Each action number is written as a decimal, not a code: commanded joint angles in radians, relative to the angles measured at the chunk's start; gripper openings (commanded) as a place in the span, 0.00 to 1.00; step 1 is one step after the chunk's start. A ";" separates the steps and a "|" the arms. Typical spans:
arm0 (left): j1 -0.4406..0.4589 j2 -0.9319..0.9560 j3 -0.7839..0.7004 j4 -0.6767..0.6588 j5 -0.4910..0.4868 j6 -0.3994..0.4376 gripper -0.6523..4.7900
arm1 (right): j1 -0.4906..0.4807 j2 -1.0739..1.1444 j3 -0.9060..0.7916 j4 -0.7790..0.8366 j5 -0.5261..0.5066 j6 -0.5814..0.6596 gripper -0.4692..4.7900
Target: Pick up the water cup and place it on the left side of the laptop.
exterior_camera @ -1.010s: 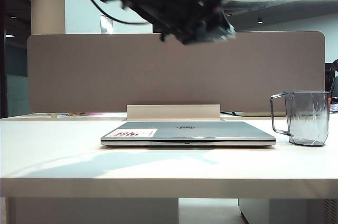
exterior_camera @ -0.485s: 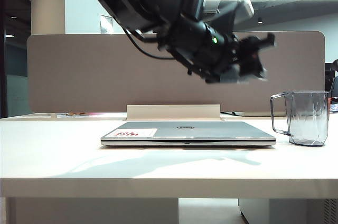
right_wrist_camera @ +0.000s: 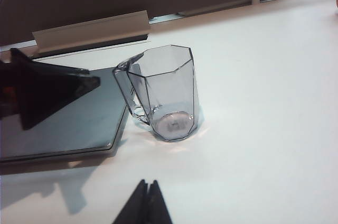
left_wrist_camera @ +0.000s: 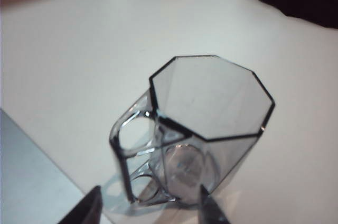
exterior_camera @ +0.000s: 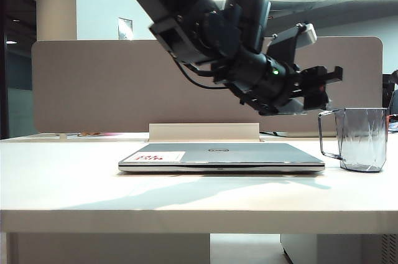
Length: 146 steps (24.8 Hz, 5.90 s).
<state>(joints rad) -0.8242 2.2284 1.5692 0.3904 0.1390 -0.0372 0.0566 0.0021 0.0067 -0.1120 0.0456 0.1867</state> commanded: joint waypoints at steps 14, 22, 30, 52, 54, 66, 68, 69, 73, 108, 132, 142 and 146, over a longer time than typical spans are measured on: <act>-0.005 0.117 0.139 -0.037 -0.076 0.000 0.53 | 0.000 -0.001 -0.003 0.012 0.004 -0.002 0.09; -0.005 0.142 0.154 -0.029 -0.118 0.000 0.53 | 0.000 -0.001 -0.003 0.012 0.003 -0.002 0.09; -0.005 0.150 0.157 0.031 -0.128 0.000 0.49 | 0.000 -0.001 -0.003 0.012 0.001 0.000 0.09; -0.017 0.174 0.161 0.105 -0.127 0.000 0.21 | 0.000 -0.001 -0.003 0.011 -0.003 0.005 0.09; -0.017 0.174 0.161 0.106 -0.127 0.000 0.21 | 0.000 -0.001 -0.003 0.011 -0.003 0.005 0.09; -0.017 0.172 0.161 0.150 -0.125 0.000 0.11 | 0.000 -0.001 -0.003 0.011 -0.003 0.005 0.09; -0.017 0.171 0.164 0.151 -0.119 0.000 0.11 | 0.000 -0.001 -0.003 0.011 -0.003 0.005 0.09; -0.017 0.167 0.166 0.150 -0.116 0.000 0.11 | 0.000 -0.001 -0.003 0.011 -0.003 0.005 0.09; -0.017 0.157 0.193 0.146 -0.111 -0.005 0.11 | 0.000 -0.001 -0.003 0.011 -0.003 0.005 0.09; 0.345 -0.188 0.196 -0.397 -0.051 -0.052 0.11 | 0.000 -0.001 -0.003 0.012 -0.288 0.004 0.09; 0.672 -0.371 0.179 -0.724 0.083 0.023 0.11 | 0.000 -0.001 -0.003 0.011 -0.288 0.004 0.09; 0.681 -0.381 0.034 -0.665 0.014 0.029 0.11 | -0.001 -0.001 -0.003 0.011 -0.288 0.004 0.09; 0.681 -0.381 -0.017 -0.602 -0.004 0.030 0.11 | 0.000 -0.001 -0.003 0.011 -0.288 0.004 0.09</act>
<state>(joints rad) -0.1417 1.8534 1.5658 -0.2626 0.1520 -0.0116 0.0566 0.0021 0.0067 -0.1123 -0.2394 0.1902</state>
